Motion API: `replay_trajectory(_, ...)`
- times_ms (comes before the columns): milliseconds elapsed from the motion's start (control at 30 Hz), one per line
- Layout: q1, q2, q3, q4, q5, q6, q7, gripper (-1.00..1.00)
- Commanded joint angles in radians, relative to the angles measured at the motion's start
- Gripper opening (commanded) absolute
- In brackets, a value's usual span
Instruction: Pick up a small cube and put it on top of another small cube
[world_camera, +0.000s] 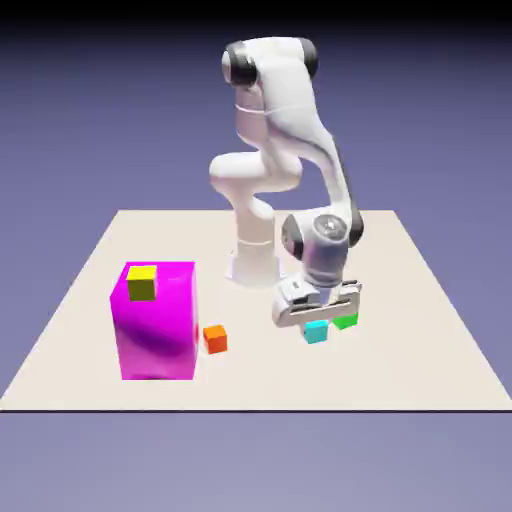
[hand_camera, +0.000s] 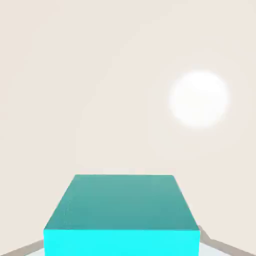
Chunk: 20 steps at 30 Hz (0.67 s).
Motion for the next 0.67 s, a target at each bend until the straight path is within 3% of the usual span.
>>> replay_trajectory(0,-0.004,-0.036,0.028,-0.023,0.015,-0.011,-0.027,-1.0)
replay_trajectory(267,0.135,-0.289,0.226,-0.183,0.135,-0.086,-0.222,-1.0)
replay_trajectory(533,0.17,-0.033,0.134,-0.21,-0.097,0.172,-0.055,-1.0)
replay_trajectory(567,0.17,-0.033,0.134,-0.21,-0.097,0.172,-0.055,1.0)
replay_trajectory(633,0.165,-0.069,0.147,-0.206,-0.065,0.135,-0.079,1.0)
